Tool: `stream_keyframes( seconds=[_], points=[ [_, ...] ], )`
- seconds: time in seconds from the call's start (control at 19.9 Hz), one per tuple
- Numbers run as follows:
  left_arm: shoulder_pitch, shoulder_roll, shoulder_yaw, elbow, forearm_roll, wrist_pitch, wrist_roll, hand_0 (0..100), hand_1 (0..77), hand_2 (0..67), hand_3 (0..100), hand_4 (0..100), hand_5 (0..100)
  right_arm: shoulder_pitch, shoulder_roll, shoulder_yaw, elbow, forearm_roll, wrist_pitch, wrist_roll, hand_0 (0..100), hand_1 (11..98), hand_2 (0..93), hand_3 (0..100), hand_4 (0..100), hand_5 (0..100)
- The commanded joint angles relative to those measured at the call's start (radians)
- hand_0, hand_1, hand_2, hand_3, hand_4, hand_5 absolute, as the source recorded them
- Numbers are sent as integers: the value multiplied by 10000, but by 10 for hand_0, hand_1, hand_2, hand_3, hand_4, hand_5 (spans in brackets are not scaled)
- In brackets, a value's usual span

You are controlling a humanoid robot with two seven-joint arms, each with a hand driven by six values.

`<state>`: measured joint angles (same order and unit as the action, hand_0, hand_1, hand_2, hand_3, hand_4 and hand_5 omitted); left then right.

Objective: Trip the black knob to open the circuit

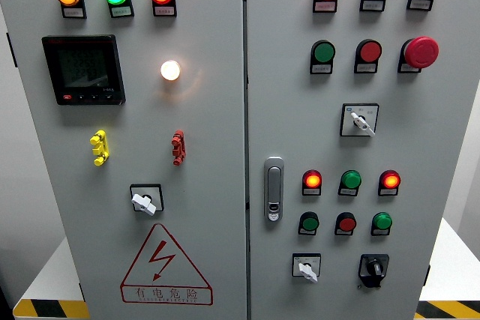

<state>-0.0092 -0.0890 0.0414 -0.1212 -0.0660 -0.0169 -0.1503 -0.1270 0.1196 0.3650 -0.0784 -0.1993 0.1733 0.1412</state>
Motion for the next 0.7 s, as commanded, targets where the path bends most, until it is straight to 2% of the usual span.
stream_keyframes(
  seconds=[0.0, 0.65],
  points=[
    [-15, 1, 0, 0, 0, 0, 0, 0, 30, 129, 214, 67, 15, 13, 0, 0, 17, -1, 0, 0, 675, 353, 33, 134, 93, 161],
    [0, 1, 0, 0, 0, 0, 0, 0, 30, 129, 214, 67, 15, 135, 0, 122, 171, -78, 0, -246, 674, 353, 32, 135, 91, 160]
  ],
)
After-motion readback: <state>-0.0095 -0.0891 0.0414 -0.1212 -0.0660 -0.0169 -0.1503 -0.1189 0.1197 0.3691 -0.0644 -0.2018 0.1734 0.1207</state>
